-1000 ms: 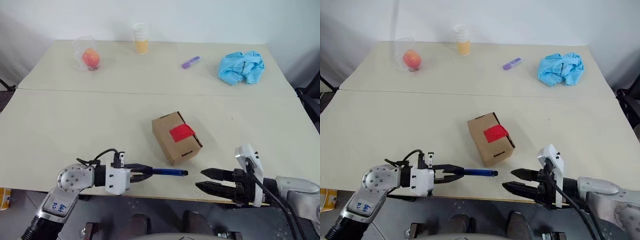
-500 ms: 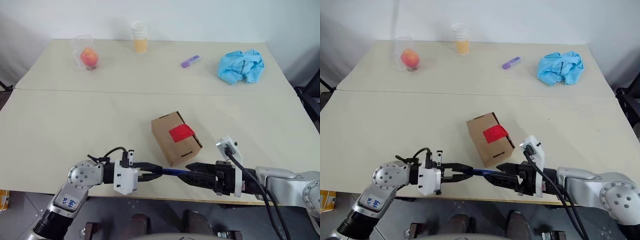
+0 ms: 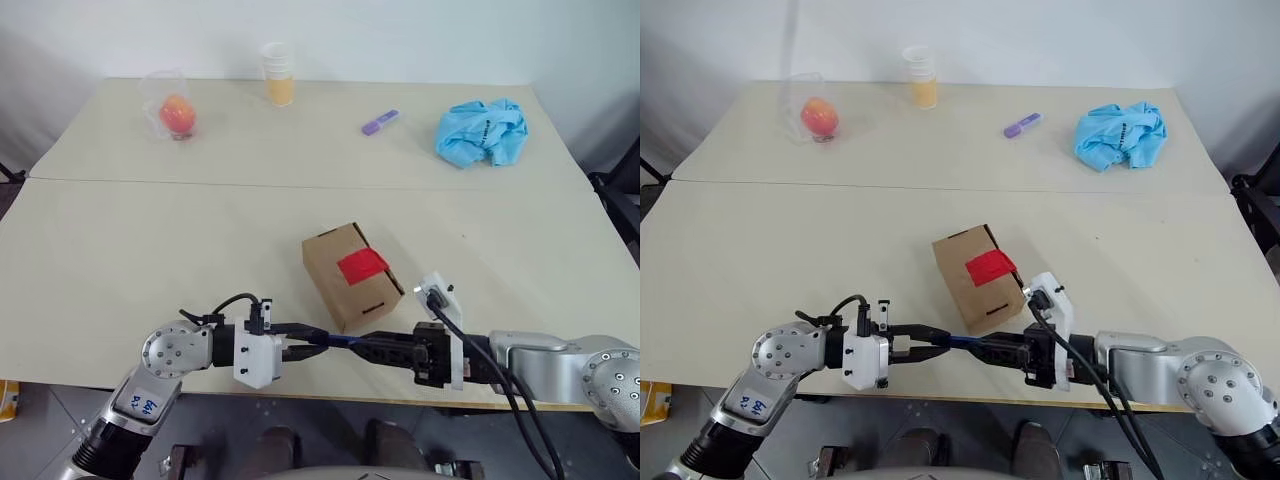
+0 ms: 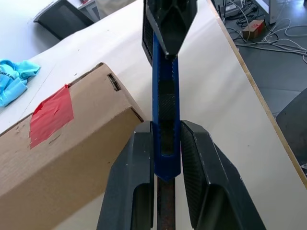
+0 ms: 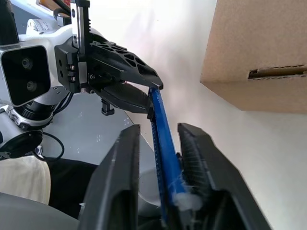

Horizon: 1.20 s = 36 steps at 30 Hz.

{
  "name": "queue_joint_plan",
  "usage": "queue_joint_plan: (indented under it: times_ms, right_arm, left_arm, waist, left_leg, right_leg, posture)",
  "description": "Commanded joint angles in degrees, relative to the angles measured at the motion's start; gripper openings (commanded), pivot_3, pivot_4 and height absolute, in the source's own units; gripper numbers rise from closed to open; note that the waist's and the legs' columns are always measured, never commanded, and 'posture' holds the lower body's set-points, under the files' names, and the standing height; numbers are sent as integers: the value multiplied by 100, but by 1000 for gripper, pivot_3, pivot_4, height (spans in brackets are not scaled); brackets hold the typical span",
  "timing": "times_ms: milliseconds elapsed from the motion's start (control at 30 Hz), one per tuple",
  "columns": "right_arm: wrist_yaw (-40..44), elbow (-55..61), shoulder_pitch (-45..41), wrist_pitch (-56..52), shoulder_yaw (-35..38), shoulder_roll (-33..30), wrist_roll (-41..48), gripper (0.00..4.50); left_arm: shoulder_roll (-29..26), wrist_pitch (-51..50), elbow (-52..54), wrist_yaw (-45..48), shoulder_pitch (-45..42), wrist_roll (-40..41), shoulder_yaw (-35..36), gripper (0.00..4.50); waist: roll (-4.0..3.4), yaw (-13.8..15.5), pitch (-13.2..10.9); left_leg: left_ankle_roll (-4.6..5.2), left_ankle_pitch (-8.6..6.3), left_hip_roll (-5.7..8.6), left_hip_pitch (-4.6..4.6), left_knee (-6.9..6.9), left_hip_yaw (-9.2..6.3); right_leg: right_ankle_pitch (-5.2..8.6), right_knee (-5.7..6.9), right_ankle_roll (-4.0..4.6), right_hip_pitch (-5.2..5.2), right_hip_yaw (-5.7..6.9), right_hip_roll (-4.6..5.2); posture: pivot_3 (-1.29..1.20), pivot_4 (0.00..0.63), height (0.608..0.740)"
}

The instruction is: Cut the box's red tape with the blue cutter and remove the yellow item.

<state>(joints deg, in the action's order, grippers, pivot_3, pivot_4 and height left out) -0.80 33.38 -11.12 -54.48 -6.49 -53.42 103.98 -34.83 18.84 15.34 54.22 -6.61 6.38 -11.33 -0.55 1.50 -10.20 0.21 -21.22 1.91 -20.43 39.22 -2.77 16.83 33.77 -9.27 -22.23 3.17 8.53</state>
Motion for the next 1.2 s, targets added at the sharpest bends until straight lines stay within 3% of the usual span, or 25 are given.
queue_joint_plan:
  times_ms: [33,600,700,767,967,1067,1200]
  right_arm:
    - [27,36,-83,-39,-31,50,72,1368]
    - [8,-200,-216,-81,-144,350,-48,1368]
    - [6,-209,-199,-67,-137,385,-45,828]
    - [9,-206,-182,-62,-129,402,-37,155]
    - [28,-175,-148,-61,-115,416,-14,114]
    - [283,-19,0,-122,183,128,168,114]
    - [1060,224,470,-341,1008,-592,570,114]
  left_arm:
    - [40,23,230,-93,-43,3,-25,440]
    - [68,-11,284,-150,-42,-36,-80,440]
    - [67,0,283,-169,-39,-48,-80,440]
    - [72,-2,287,-181,-38,-57,-77,440]
    - [86,-23,307,-212,-38,-42,-62,440]
    - [-4,-455,572,-132,115,515,121,440]
    - [-266,-1778,915,-214,495,1778,789,440]
  waist:
    - [0,-1,0]
    - [0,-2,0]
    - [0,-2,0]
    - [0,-3,0]
    - [0,-3,0]
    - [0,-1,0]
    - [0,1,0]
  left_leg:
    - [0,0,0,0,0,0]
    - [0,0,0,-12,0,2]
    - [0,0,0,-13,0,2]
    - [0,0,0,-13,0,2]
    - [0,0,1,-13,0,2]
    - [0,0,1,-13,0,2]
    - [4,-2,-24,-26,0,-2]
  right_leg:
    - [0,0,0,-1,0,0]
    - [0,3,0,-14,-2,0]
    - [0,3,0,-14,-1,0]
    - [0,3,0,-14,-1,-1]
    - [0,3,0,-15,-1,0]
    - [0,3,0,-15,-1,0]
    - [0,-1,0,-22,-2,3]
  posture:
    - [0,150,740]
    - [0,150,740]
    - [0,150,740]
    - [0,150,740]
    - [0,150,740]
    - [0,150,740]
    - [0,150,740]
